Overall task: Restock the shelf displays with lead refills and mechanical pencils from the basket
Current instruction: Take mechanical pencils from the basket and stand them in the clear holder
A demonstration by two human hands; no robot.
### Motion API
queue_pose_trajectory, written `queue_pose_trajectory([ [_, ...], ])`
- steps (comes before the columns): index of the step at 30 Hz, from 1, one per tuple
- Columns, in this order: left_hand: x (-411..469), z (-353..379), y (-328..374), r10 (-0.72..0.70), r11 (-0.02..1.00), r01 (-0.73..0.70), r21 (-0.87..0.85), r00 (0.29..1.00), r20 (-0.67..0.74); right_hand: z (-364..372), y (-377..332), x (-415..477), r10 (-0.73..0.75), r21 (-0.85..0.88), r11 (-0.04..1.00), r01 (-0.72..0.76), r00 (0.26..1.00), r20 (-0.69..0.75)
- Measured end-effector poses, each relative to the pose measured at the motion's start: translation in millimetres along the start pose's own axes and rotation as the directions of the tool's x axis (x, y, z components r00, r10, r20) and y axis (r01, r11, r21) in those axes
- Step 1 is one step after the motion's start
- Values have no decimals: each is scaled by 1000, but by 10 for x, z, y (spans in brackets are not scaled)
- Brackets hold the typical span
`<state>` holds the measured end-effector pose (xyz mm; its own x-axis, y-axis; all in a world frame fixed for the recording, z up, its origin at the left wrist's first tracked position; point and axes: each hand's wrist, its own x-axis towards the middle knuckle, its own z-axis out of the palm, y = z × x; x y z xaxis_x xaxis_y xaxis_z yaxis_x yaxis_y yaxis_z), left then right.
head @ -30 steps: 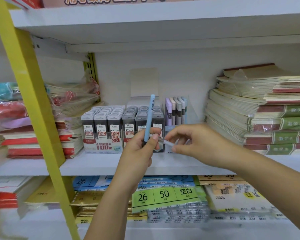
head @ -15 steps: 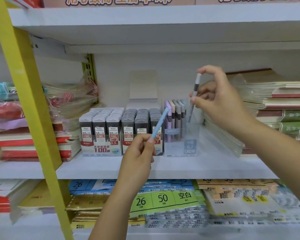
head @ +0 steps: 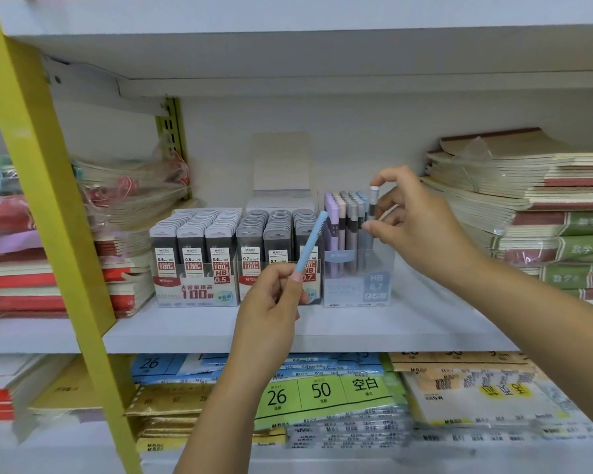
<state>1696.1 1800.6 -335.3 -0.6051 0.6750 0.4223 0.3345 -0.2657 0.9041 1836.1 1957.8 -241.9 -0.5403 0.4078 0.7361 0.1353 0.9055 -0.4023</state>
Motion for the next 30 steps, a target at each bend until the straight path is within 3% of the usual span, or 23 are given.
queue_pose_trajectory([
  [11,-18,-25,11,-2,1000,2,7,1000,-12,193,76,-62,-22,-258,966,24,1000,10],
  [16,-89,-41,92,-34,999,35,25,999,-37,121,32,-75,36,-249,967,-45,999,-39],
  [19,-116,-66,181,-25,999,25,48,1000,-12,32,-133,-156,30,-56,998,-34,998,-58],
  [21,-104,-70,262,-13,996,11,87,1000,26,24,-244,-220,38,107,993,-46,997,73],
  [24,-50,-63,382,5,989,-16,148,997,73,41,-293,-298,41,172,982,-84,970,238],
  [27,2,-68,481,-32,999,35,-36,997,64,-50,-214,-391,112,261,952,-156,978,177],
  [30,56,-43,522,-71,972,79,-222,996,48,-139,-145,-462,154,271,939,-212,963,219],
])
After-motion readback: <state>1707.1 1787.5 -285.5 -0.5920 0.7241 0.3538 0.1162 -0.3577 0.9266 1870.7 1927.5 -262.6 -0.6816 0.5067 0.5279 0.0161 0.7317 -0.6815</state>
